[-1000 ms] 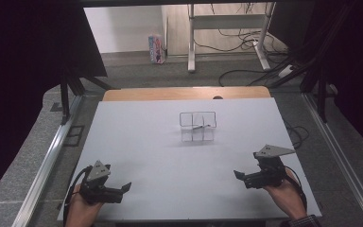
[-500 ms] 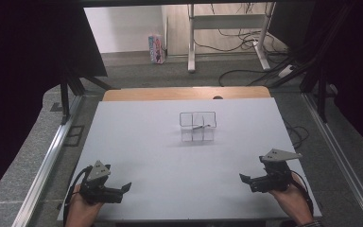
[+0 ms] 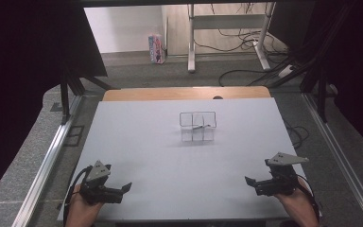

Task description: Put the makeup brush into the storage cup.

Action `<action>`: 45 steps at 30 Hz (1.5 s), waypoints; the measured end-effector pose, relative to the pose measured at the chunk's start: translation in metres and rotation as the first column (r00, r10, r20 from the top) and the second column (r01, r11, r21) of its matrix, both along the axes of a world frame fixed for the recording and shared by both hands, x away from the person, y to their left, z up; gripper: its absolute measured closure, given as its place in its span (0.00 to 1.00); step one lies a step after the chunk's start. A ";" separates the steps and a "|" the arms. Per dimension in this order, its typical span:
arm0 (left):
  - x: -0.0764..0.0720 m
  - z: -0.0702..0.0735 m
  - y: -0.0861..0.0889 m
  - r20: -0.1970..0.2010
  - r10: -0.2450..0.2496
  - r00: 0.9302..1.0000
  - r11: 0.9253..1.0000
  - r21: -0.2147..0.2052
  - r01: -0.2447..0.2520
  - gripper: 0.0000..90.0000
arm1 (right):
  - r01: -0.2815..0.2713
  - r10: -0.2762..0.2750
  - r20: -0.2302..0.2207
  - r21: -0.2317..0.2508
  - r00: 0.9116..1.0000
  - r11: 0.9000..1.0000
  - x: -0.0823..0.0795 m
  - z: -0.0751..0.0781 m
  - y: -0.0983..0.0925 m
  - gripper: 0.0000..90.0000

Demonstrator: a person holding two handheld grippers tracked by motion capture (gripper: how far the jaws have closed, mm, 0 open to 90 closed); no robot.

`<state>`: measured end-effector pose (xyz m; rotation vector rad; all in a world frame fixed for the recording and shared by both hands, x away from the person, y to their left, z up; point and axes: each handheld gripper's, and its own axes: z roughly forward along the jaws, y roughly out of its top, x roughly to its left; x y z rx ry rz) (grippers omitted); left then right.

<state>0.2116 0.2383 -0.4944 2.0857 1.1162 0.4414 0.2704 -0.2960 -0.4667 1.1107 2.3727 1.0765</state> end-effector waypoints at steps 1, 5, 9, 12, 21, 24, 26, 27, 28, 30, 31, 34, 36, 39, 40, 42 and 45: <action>0.000 0.000 0.000 -0.001 -0.002 1.000 1.000 -0.004 0.002 0.00 | 0.000 0.000 0.000 0.000 1.000 1.000 0.000 0.000 0.000 0.00; 0.000 0.000 0.000 0.000 -0.005 1.000 1.000 -0.007 0.005 0.00 | 0.011 -0.011 -0.003 -0.012 1.000 1.000 -0.003 -0.002 -0.005 0.00; 0.000 0.000 0.000 -0.001 -0.005 1.000 1.000 -0.006 0.005 0.00 | 0.018 -0.018 -0.004 -0.014 1.000 1.000 -0.004 -0.003 -0.008 0.00; 0.000 0.000 0.000 0.000 -0.006 1.000 1.000 -0.006 0.006 0.00 | 0.027 -0.027 -0.006 -0.021 1.000 0.999 -0.006 -0.004 -0.011 0.00; 0.000 0.000 0.000 -0.001 -0.007 1.000 1.000 -0.004 0.007 0.00 | 0.047 -0.047 -0.008 -0.027 0.999 0.999 -0.011 -0.004 -0.019 0.00; 0.000 0.000 -0.001 -0.001 -0.007 1.000 1.000 -0.003 0.007 0.00 | 0.052 -0.053 -0.008 -0.029 0.999 0.998 -0.012 -0.004 -0.022 0.00; 0.000 0.000 -0.001 -0.003 -0.007 1.000 1.000 0.000 0.007 0.00 | 0.058 -0.059 -0.008 -0.032 0.998 0.998 -0.013 -0.004 -0.024 0.00; 0.000 -0.001 -0.001 -0.003 -0.007 1.000 1.000 0.001 0.007 0.00 | 0.063 -0.063 -0.010 -0.034 0.998 0.997 -0.014 -0.005 -0.025 0.00; 0.000 -0.001 -0.001 -0.003 -0.007 1.000 1.000 0.001 0.007 0.00 | 0.065 -0.066 -0.009 -0.037 0.998 0.997 -0.014 -0.005 -0.026 0.00; 0.000 -0.001 -0.001 -0.003 -0.007 1.000 1.000 0.001 0.007 0.00 | 0.071 -0.072 -0.009 -0.042 0.997 0.997 -0.015 -0.005 -0.028 0.00; 0.001 -0.001 -0.001 -0.004 -0.008 1.000 1.000 0.002 0.008 0.00 | 0.080 -0.080 -0.011 -0.045 0.997 0.996 -0.015 -0.006 -0.030 0.00; 0.001 -0.001 -0.001 -0.004 -0.007 1.000 1.000 0.002 0.007 0.00 | 0.084 -0.085 -0.014 -0.053 0.996 0.995 -0.016 -0.007 -0.032 0.00; 0.001 -0.001 -0.001 -0.006 -0.007 1.000 1.000 0.003 0.007 0.00 | 0.091 -0.092 -0.016 -0.061 0.996 0.994 -0.016 -0.008 -0.034 0.00; 0.001 -0.001 -0.001 -0.008 -0.009 1.000 1.000 0.004 0.009 0.00 | 0.102 -0.103 -0.019 -0.070 0.994 0.992 -0.016 -0.010 -0.038 0.00; 0.001 -0.001 -0.001 -0.008 -0.009 1.000 1.000 0.004 0.009 0.00 | 0.105 -0.107 -0.025 -0.074 0.994 0.992 -0.016 -0.010 -0.039 0.00; 0.001 -0.001 -0.001 -0.009 -0.009 1.000 1.000 0.004 0.010 0.00 | 0.106 -0.109 -0.032 -0.079 0.994 0.991 -0.016 -0.012 -0.040 0.00; 0.001 -0.002 -0.001 -0.012 -0.009 1.000 1.000 0.006 0.009 0.00 | 0.113 -0.117 -0.043 -0.087 0.992 0.990 -0.016 -0.014 -0.042 0.00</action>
